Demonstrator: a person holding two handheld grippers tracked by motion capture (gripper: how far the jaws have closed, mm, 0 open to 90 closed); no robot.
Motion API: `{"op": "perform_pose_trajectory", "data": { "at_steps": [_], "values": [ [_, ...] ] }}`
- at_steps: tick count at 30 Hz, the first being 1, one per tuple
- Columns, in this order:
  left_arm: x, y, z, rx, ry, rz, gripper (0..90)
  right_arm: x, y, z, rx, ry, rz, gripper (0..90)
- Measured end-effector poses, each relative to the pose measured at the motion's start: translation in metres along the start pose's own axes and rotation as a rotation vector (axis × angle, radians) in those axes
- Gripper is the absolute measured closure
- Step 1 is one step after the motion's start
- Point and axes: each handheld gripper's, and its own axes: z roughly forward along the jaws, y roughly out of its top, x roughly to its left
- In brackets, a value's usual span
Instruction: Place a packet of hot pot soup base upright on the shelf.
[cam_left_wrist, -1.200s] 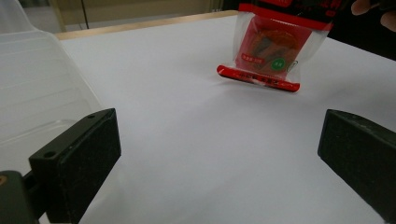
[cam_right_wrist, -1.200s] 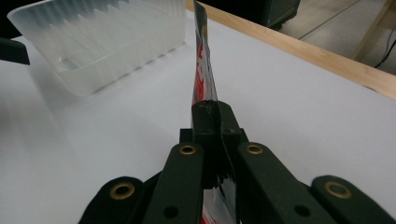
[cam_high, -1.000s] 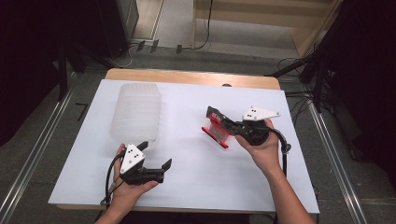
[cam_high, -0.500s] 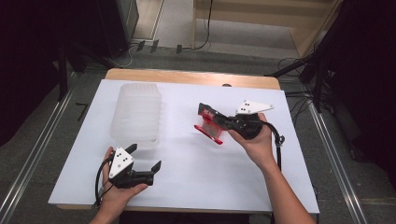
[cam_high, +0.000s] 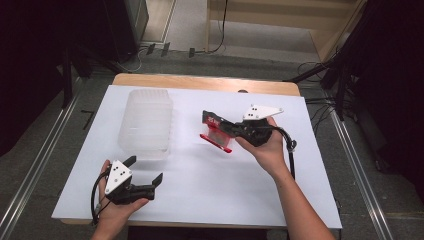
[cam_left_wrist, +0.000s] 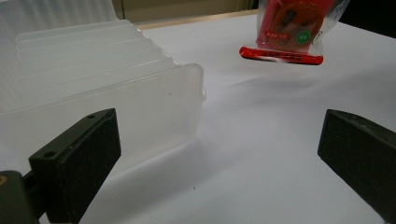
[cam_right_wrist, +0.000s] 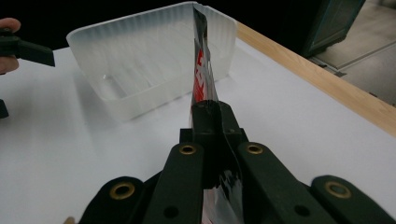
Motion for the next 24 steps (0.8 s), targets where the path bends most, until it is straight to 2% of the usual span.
{"op": "perform_pose_trajectory", "data": {
  "at_steps": [10, 20, 24],
  "values": [
    [0.004, -0.002, 0.001, 0.009, 0.007, -0.016, 0.0, 0.009, 0.018, 0.016, -0.017, 0.070, -0.029, 90.0],
    [0.006, -0.003, 0.002, 0.013, 0.009, -0.027, 0.0, 0.015, 0.030, 0.027, -0.023, 0.112, -0.047, 90.0],
    [0.008, -0.004, 0.002, 0.013, 0.012, -0.034, 0.0, 0.017, 0.037, 0.033, -0.036, 0.142, -0.051, 90.0]
  ]
}}
